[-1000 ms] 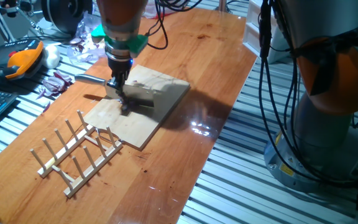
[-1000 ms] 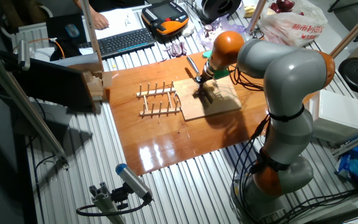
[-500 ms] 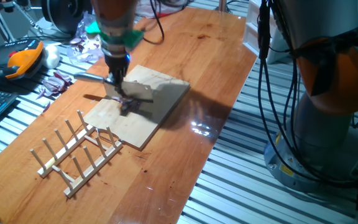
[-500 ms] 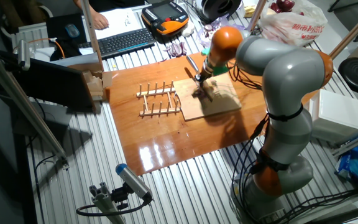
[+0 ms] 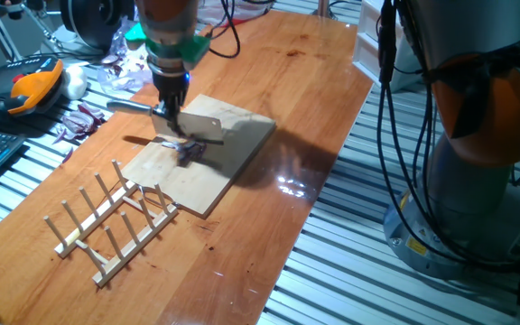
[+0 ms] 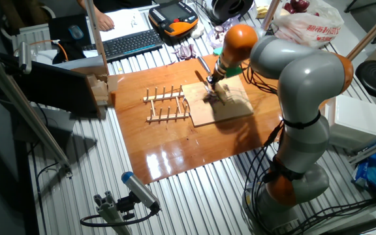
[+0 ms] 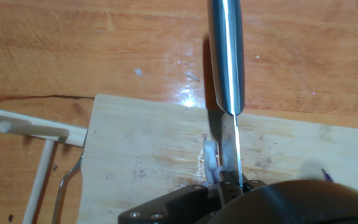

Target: Chop the onions

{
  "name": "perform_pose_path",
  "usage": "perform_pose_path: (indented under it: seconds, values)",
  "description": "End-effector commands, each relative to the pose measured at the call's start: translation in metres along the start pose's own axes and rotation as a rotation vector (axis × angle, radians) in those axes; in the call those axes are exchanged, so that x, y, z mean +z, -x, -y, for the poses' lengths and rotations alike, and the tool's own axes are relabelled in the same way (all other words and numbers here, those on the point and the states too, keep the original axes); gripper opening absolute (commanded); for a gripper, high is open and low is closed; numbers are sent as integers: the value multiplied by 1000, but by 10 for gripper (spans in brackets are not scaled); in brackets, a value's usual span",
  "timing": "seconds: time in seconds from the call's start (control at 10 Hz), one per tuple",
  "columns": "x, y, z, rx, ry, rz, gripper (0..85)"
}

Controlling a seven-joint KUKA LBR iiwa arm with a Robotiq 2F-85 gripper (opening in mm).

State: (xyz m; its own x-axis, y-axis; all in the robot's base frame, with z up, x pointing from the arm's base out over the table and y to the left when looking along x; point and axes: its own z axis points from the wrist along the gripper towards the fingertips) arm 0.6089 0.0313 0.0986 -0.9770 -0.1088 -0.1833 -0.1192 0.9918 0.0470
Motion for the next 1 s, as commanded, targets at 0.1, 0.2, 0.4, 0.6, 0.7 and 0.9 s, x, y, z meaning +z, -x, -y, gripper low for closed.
perform_pose_path:
  seconds: [0.1,0.2,0.4,0.6,0.7,0.9]
  values:
    - [7,-4,1,-8,-9,15,0]
    - [11,-6,0,-8,-11,21,0]
    - [18,-10,-1,-13,-19,32,0]
    - [27,-11,2,-17,-10,46,0]
    - [23,-9,1,-15,-11,41,0]
    - [-4,-1,0,-10,-10,-8,0]
